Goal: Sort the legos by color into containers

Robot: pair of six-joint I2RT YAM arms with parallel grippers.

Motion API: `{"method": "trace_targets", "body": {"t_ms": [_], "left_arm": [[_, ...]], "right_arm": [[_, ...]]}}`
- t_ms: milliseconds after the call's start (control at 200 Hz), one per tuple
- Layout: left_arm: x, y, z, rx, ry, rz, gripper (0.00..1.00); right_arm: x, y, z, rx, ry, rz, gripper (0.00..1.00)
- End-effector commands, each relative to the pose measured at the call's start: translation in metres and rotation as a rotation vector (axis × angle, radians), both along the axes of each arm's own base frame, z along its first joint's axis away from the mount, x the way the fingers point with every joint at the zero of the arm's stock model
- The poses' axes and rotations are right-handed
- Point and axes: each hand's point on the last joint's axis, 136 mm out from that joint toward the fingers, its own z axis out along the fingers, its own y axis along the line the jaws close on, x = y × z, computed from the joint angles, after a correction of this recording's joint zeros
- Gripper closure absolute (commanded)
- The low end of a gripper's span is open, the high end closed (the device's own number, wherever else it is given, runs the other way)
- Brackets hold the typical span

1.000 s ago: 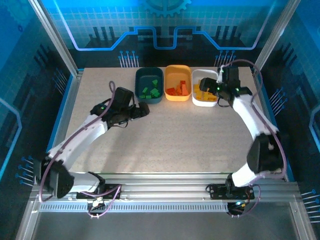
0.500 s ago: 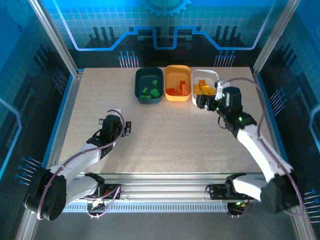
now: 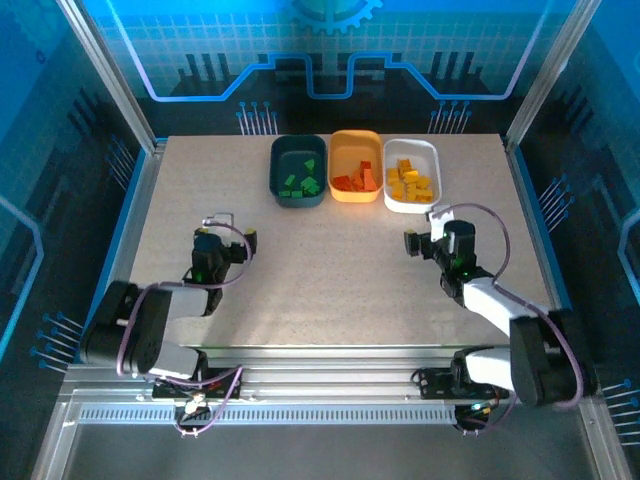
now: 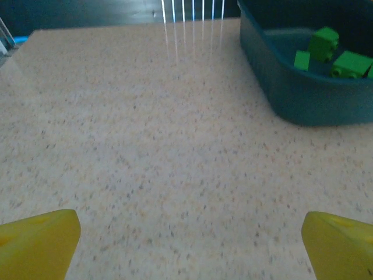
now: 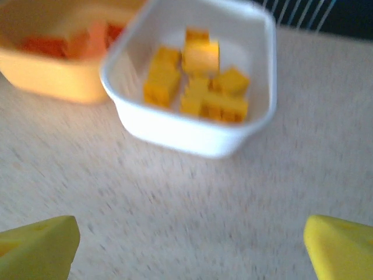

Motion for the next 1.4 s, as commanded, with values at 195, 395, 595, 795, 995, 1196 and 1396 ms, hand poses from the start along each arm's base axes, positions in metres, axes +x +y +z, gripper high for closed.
{"method": "trace_targets", "body": {"t_ms": [195,395,595,795,995,1196,1396], "left_arm": [[0.006,0.010,0.017,-0.001,-0.157,0.032,0.01],[0.023,0.024,0.007,-0.041,-0.040,0.090,0.01],[0.023,0.032,0.005,-0.102,-0.022,0.089,0.01],[0.023,0.032,0.005,-0.101,-0.022,0.088,0.01],[0.023,0.032,0.005,-0.101,-0.023,0.088,0.01],[0.023,0.032,0.005,-0.101,-0.022,0.088,0.01],[0.027,0.020,0.004,-0.097,-0.003,0.013,0.01]], "right_arm": [[0.025,-0.014,0.008,0.057,-0.196,-0.041,0.00],[0.036,-0.017,-0.002,0.064,-0.130,-0.054,0.00],[0.036,-0.017,-0.002,0.059,-0.128,-0.054,0.00],[0.036,-0.012,-0.003,0.040,-0.128,-0.046,0.00],[0.035,-0.012,-0.001,0.019,-0.141,-0.057,0.00],[0.035,-0.011,-0.001,0.020,-0.140,-0.056,0.00],[0.035,-0.011,-0.001,0.020,-0.140,-0.056,0.00]]}}
